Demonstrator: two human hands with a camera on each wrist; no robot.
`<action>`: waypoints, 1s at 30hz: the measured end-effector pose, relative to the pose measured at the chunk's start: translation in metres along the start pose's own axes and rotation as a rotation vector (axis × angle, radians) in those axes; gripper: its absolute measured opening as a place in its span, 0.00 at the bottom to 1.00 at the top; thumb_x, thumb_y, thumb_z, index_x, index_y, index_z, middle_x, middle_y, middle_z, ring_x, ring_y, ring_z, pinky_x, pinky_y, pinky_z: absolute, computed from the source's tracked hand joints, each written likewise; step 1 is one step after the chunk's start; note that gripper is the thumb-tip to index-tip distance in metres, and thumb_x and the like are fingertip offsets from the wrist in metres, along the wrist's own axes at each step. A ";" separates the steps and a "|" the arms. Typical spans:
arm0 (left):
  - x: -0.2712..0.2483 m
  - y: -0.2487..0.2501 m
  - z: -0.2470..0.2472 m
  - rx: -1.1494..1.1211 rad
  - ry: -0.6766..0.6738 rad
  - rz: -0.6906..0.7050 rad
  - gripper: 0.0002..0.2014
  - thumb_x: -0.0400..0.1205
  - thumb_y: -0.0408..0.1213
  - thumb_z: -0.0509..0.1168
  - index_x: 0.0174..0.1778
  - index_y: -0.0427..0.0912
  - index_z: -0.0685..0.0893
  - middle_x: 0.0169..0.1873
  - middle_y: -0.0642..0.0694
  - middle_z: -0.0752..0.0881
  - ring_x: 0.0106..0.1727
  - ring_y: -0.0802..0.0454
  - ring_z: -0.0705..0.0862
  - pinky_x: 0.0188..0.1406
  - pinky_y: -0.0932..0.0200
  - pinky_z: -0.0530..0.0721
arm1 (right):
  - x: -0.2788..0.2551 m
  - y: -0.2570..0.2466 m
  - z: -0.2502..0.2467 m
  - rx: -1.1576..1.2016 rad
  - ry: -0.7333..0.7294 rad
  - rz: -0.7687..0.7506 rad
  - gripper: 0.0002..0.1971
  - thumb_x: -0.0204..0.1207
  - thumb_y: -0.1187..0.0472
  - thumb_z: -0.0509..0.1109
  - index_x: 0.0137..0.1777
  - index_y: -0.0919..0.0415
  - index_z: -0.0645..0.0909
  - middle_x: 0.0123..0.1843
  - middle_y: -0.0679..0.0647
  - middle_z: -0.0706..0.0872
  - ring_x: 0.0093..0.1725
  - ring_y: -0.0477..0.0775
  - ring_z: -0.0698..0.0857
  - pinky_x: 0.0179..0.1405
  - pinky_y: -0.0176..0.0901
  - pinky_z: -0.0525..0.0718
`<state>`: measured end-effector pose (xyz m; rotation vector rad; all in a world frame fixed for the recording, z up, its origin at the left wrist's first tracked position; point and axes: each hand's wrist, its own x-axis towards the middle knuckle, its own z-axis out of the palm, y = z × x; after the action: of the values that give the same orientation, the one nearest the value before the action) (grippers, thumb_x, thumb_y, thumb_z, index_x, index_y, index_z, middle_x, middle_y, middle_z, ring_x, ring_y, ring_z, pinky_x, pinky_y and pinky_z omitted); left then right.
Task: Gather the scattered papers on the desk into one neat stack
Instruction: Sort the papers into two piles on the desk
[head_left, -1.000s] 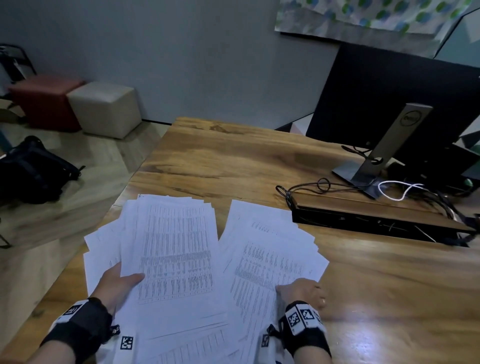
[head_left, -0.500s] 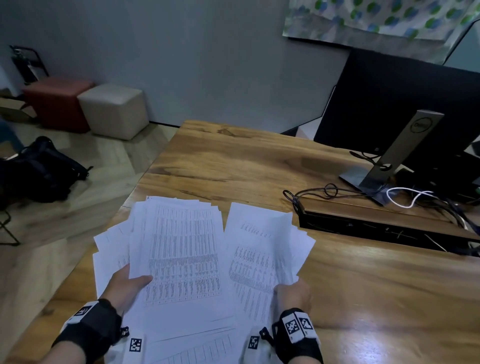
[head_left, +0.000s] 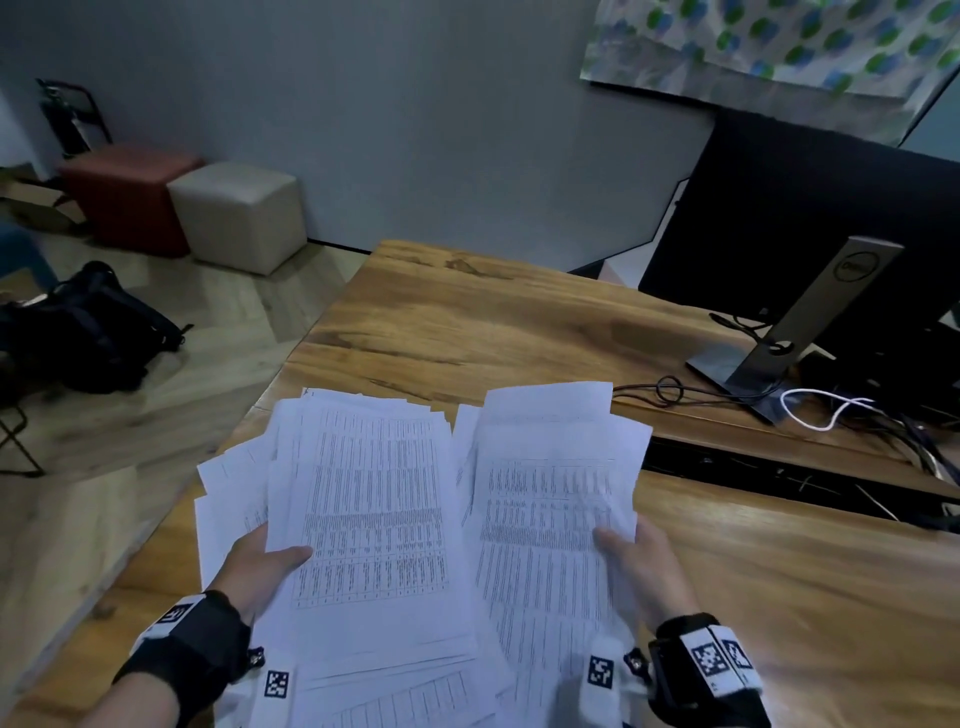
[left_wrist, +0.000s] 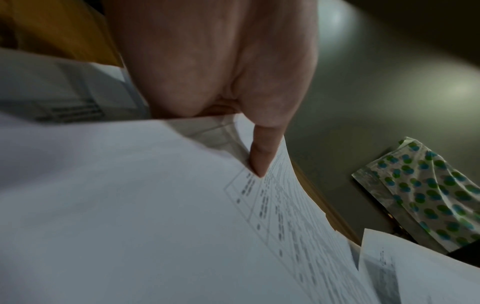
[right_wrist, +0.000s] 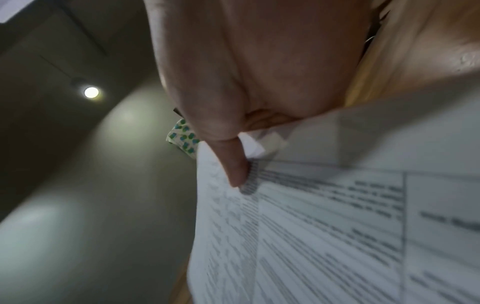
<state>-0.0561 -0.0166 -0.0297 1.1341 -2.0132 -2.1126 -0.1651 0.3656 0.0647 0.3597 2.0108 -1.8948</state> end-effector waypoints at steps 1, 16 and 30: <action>0.001 -0.001 0.000 -0.006 0.005 0.003 0.20 0.83 0.22 0.66 0.72 0.33 0.79 0.63 0.35 0.87 0.62 0.34 0.85 0.68 0.41 0.79 | -0.001 -0.004 0.000 -0.054 0.037 -0.033 0.10 0.85 0.70 0.61 0.62 0.66 0.79 0.55 0.62 0.90 0.50 0.59 0.91 0.31 0.39 0.89; 0.009 -0.005 -0.006 0.015 -0.009 -0.012 0.20 0.81 0.25 0.69 0.70 0.36 0.81 0.60 0.39 0.89 0.60 0.37 0.88 0.68 0.37 0.82 | -0.067 -0.167 -0.011 -0.363 -0.116 -0.712 0.10 0.80 0.70 0.67 0.46 0.54 0.84 0.34 0.37 0.92 0.31 0.34 0.86 0.28 0.24 0.82; -0.002 0.003 -0.002 -0.094 -0.113 -0.059 0.19 0.83 0.27 0.65 0.71 0.42 0.82 0.64 0.40 0.89 0.62 0.39 0.89 0.69 0.36 0.81 | 0.064 -0.035 0.098 -0.248 -0.301 -0.125 0.16 0.73 0.78 0.63 0.53 0.60 0.83 0.43 0.54 0.93 0.47 0.58 0.92 0.40 0.45 0.89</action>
<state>-0.0547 -0.0180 -0.0256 1.0968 -1.9229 -2.3232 -0.2302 0.2617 0.0654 -0.1128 2.0637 -1.6252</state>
